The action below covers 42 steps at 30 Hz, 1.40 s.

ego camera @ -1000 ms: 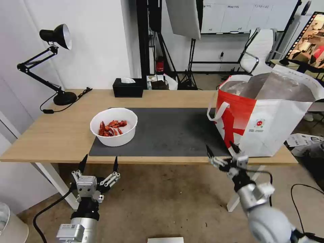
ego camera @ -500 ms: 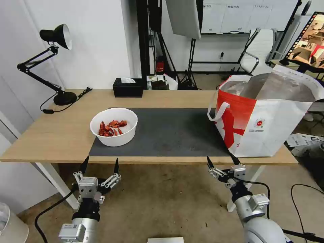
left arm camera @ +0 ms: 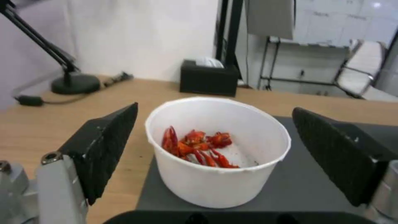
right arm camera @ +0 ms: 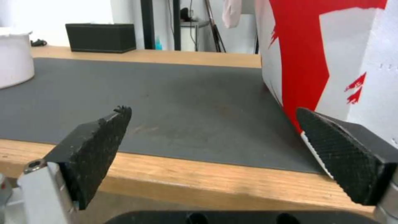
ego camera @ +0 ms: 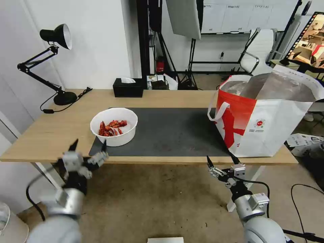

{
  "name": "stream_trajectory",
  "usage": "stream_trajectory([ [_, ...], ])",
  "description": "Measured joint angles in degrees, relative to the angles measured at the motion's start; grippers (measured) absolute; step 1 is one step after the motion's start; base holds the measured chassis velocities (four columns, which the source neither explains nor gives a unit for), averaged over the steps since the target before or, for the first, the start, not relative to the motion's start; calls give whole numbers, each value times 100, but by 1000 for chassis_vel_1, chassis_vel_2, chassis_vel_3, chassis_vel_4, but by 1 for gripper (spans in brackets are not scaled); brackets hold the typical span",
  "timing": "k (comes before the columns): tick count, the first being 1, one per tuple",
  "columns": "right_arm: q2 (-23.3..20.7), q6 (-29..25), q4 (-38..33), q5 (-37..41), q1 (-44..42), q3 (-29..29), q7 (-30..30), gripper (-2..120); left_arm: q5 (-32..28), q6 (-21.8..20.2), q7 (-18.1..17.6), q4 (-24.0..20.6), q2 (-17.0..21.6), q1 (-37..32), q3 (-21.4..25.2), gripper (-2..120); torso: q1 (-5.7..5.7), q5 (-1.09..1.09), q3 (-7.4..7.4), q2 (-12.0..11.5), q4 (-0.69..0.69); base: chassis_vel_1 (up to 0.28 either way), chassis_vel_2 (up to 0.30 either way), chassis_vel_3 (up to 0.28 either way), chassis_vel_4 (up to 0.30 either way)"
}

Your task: Pick up the trash from the table and place it into the takeout bag.

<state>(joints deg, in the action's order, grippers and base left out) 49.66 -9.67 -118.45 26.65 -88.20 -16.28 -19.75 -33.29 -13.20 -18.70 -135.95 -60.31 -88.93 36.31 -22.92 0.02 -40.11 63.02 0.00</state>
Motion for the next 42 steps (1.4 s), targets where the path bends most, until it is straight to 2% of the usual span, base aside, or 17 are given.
stream_trajectory([
  [1, 0, 1, 0, 2, 0, 1, 0, 100, -552, -171, -113, 94, 334, 218, 56, 100, 0, -1, 0, 0, 0, 0, 0, 0, 0],
  [2, 0, 1, 0, 2, 0, 1, 0, 100, -552, -171, -113, 94, 334, 218, 56, 100, 0, -1, 0, 0, 0, 0, 0, 0, 0],
  [3, -1, 2, 0, 2, 1, 2, 0, 100, -983, -287, -200, 217, 592, 411, 79, 100, 0, 0, 0, 0, 0, 0, 0, 0, 0],
  [5, -2, 3, -1, 3, 2, 2, 0, 100, -1726, -463, -337, 505, 1033, 809, 74, 100, 0, 2, 0, 0, 0, 0, 0, 0, 0],
  [6, -2, 3, -1, 4, 3, 3, -1, 100, -2297, -634, -410, 751, 1312, 1158, 24, 100, 0, -1, -1, 0, 0, 0, 0, 0, 0],
  [7, -2, 3, -1, 4, 3, 3, -1, 100, -2297, -634, -410, 751, 1312, 1158, 24, 100, 0, -1, -1, 0, 0, 0, 0, 0, 0],
  [10, -3, 4, -3, 5, 4, 2, -2, 100, -3668, -1183, -581, 1535, 1802, 2216, -290, 100, -1, 0, -1, 0, -1, 0, 0, 0, 0],
  [11, -3, 4, -3, 5, 4, 2, -2, 100, -3668, -1183, -581, 1535, 1802, 2216, -290, 100, -1, 0, -1, 0, -1, 0, 0, 0, 0],
  [13, -4, 4, -4, 7, 5, 3, 0, 100, -4292, -1815, -669, 2250, 1987, 2989, -638, 100, -1, 1, -1, 0, 0, 0, 0, 0, 0],
  [20, -4, 4, -7, 10, 7, 3, 1, 100, -4613, -2306, -687, 3165, 2066, 3702, -1050, 100, -1, -1, -1, 0, 0, 0, 0, 0, 0],
  [27, -5, 5, -7, 10, 9, 3, 2, 100, -4945, -2445, -727, 3503, 2000, 3994, -1274, 100, 0, -1, 0, 0, 1, 0, 0, 0, 0],
  [31, -5, 4, -8, 10, 10, 3, 2, 100, -5146, -2480, -937, 3770, 1795, 4245, -1525, 98, 0, -2, 0, 0, -1, 0, 0, 0, 0],
  [34, -5, 5, -7, 11, 10, 3, 2, 100, -5196, -2479, -1053, 3888, 1670, 4300, -1630, 83, 0, -2, 0, 0, 0, 0, 0, 0, 0],
  [35, -5, 5, -7, 11, 10, 3, 2, 100, -5196, -2479, -1053, 3888, 1670, 4300, -1630, 83, 0, -2, 0, 0, 0, 0, 0, 0, 0],
  [38, -5, 5, -7, 11, 9, 3, 2, 100, -5194, -2456, -1100, 3955, 1605, 4314, -1660, 70, 0, -2, 0, 0, 1, 0, 0, 0, 0],
  [39, -5, 5, -7, 11, 9, 3, 2, 100, -5194, -2456, -1100, 3955, 1605, 4314, -1660, 70, 0, -2, 0, 0, 1, 0, 0, 0, 0],
  [42, -5, 5, -7, 11, 10, 3, 2, 100, -5183, -2424, -1117, 3970, 1589, 4330, -1671, 56, 0, -2, 0, 0, 0, 0, 0, 0, 0],
])
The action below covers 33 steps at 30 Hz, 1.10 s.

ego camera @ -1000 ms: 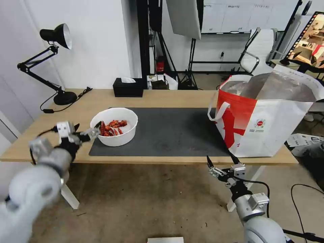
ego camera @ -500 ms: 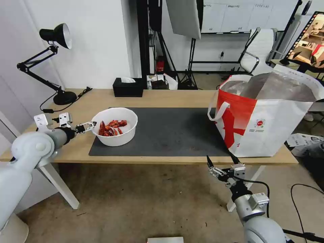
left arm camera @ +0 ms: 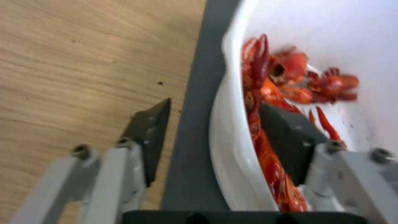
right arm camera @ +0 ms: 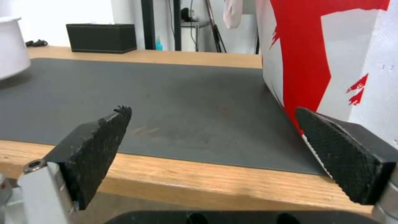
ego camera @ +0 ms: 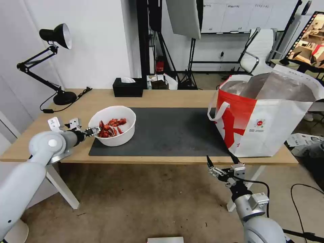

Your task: Pick up the trash from the table and place it into the takeout bag.

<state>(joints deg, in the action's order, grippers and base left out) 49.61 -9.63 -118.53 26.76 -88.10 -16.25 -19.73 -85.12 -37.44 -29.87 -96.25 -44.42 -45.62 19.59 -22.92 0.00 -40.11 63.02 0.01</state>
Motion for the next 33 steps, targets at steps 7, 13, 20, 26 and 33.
stream_trajectory([
  [7, 0, 0, 0, 0, 0, 0, 0, 100, 14, 54, 2, -17, 1, -13, 2, 31, 0, 0, 0, 0, -1, 0, 0, 0, 0],
  [13, 0, 0, 0, 0, 0, 1, 0, 100, 19, 181, 24, -83, -15, -43, 11, 10, 0, 1, 0, 0, 0, 0, 0, 0, 0],
  [20, 0, 0, 0, 0, 0, 0, 0, 100, 33, 355, 38, -336, -75, 16, -13, 0, 0, 1, 0, 0, 0, 0, 0, 0, 0],
  [26, 0, 0, 0, 0, 0, 0, 0, 100, 94, 754, 113, -761, -100, 344, -266, 0, 0, 1, 0, 0, 1, 0, 0, 0, 0],
  [33, -1, 0, 0, 0, 0, 0, 0, 100, 160, 1211, 163, -1004, -343, 1681, -1316, 0, 0, -1, -1, 1, 0, 0, 0, 0, 0],
])
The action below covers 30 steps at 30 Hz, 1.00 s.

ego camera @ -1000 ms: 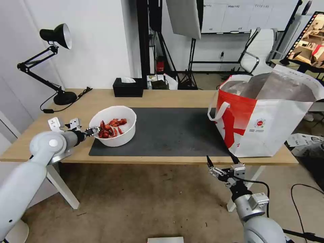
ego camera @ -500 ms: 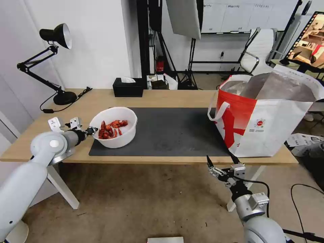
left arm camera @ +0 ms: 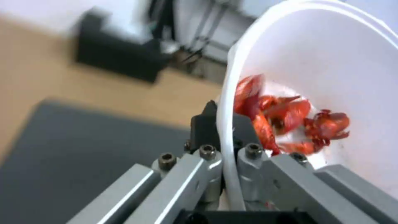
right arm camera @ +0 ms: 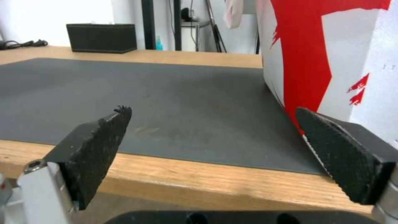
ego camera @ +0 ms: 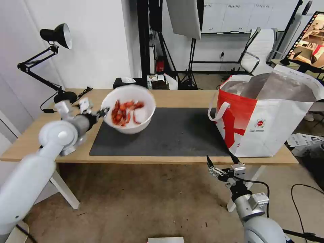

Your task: Pick up the trash from the table and place it into the takeout bag.

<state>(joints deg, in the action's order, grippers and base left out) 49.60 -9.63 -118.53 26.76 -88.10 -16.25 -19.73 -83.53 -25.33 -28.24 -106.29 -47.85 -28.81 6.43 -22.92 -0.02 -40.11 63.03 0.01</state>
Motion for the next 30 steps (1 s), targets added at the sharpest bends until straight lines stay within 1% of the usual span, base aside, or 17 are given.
stream_trajectory([
  [1, 0, 0, 0, 0, 0, 0, 0, 100, 0, 0, 0, 0, 0, 0, 0, 0, 0, 0, 0, 0, 0, 0, 0, 0, 0],
  [4, 0, 0, -1, 0, 0, 0, 1, 100, -52, 94, -13, 213, -394, 1022, -822, 0, 0, -2, 0, 0, -1, 0, 0, 0, 0],
  [5, 0, 0, -1, 0, 0, 0, 1, 100, -52, 94, -13, 213, -394, 1022, -822, 0, 0, -2, 0, 0, -1, 0, 0, 0, 0],
  [8, 0, 0, 0, 1, 1, 0, 0, 100, -104, 153, -125, 628, -999, 1897, -1677, 0, 0, -1, 0, -1, -2, 0, 0, 0, 0],
  [9, 0, 0, 0, 1, 1, 0, 0, 100, -104, 153, -125, 628, -999, 1897, -1677, 0, 0, -1, 0, -1, -2, 0, 0, 0, 0],
  [12, 0, 0, -1, 0, 1, 0, 1, 100, -153, 161, -215, 1136, -1704, 2626, -2183, 0, -1, -1, 0, 0, -3, 0, 0, 0, 0],
  [13, 0, 0, -1, 0, 1, 0, 1, 100, -153, 161, -215, 1136, -1704, 2626, -2183, 0, -1, -1, 0, 0, -3, 0, 0, 0, 0],
  [16, -1, 1, -1, 0, 0, 0, 2, 100, -163, 178, -273, 1868, -2532, 3282, -2407, 0, 0, -1, 0, 0, -1, 0, 0, 0, 0],
  [17, -1, 1, -1, 0, 0, 0, 2, 100, -163, 178, -273, 1868, -2532, 3282, -2407, 0, 0, -1, 0, 0, -1, 0, 0, 0, 0],
  [19, 0, 1, -1, 0, 1, 1, 0, 100, -80, 200, -264, 2385, -3039, 3560, -2495, 0, 0, -2, 0, 0, -2, 0, 0, 0, 0],
  [20, -1, 1, -1, 0, 1, 0, 1, 100, -26, 224, -253, 2561, -3191, 3621, -2518, 0, 0, -2, 0, 0, -2, 0, 0, 0, 0],
  [21, -1, 1, -1, 0, 1, 0, 1, 100, -26, 224, -253, 2561, -3191, 3621, -2518, 0, 0, -2, 0, 0, -2, 0, 0, 0, 0],
  [23, 0, 1, -1, 0, 1, 1, 1, 100, 281, 341, -122, 3215, -3764, 3767, -2609, 0, 0, -1, 0, -1, -2, 0, 0, 0, 0],
  [24, 0, 1, -1, 0, 1, 1, 1, 100, 281, 341, -122, 3215, -3764, 3767, -2609, 0, 0, -1, 0, -1, -2, 0, 0, 0, 0],
  [27, -1, 1, 0, 0, 1, 1, 1, 100, 1040, 768, 61, 3891, -4313, 3800, -2798, 0, 0, -1, 0, 0, -3, 0, 0, 0, 0],
  [28, -1, 1, 0, 0, 1, 1, 1, 100, 1040, 768, 61, 3891, -4313, 3800, -2798, 0, 0, -1, 0, 0, -3, 0, 0, 0, 0],
  [30, 0, 1, 0, 0, 1, 0, 1, 100, 1463, 1151, 142, 4038, -4408, 3777, -3019, 0, 0, -1, 0, 0, -2, 0, 0, 0, 0],
])
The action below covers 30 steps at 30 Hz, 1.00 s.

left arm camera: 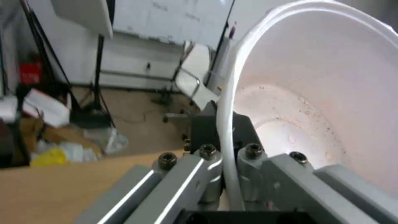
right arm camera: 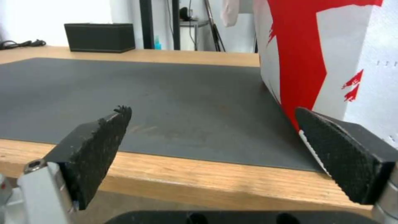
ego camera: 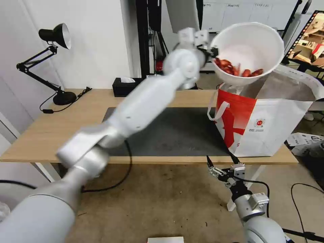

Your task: Pick up the trash from the table and place it into the takeout bag.

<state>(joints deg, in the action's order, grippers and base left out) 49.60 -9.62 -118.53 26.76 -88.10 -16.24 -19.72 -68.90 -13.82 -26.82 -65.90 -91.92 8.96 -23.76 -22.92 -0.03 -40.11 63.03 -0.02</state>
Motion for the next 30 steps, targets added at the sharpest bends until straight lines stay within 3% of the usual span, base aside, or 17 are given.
stream_trajectory([
  [2, 0, 0, 0, 0, 0, 0, 0, 100, 247, 127, 67, 4, -5, -49, -106, 0, 0, 1, 0, 0, 2, 0, 0, 0, 0],
  [4, 0, 0, 0, 0, 0, 0, 0, 100, 882, 413, 169, -23, 5, -181, -304, 0, 0, 2, 0, 0, 3, 0, 0, 0, 0],
  [10, 0, 0, 0, 0, 0, 0, -1, 100, 1511, 522, 339, -310, 130, -397, -759, 0, 0, 2, 0, 0, 2, 0, 0, 0, 0],
  [23, 0, 0, 0, 0, 0, 0, -1, 100, 1244, -94, 586, -314, 67, -353, -1230, 3, 0, 3, 0, 0, 1, 0, 0, 0, 0],
  [30, 0, 0, 0, 0, 0, 0, -1, 100, 938, -392, 665, -321, 61, -344, -1436, 30, 1, 3, 0, 0, 2, 0, 0, 0, 0],
])
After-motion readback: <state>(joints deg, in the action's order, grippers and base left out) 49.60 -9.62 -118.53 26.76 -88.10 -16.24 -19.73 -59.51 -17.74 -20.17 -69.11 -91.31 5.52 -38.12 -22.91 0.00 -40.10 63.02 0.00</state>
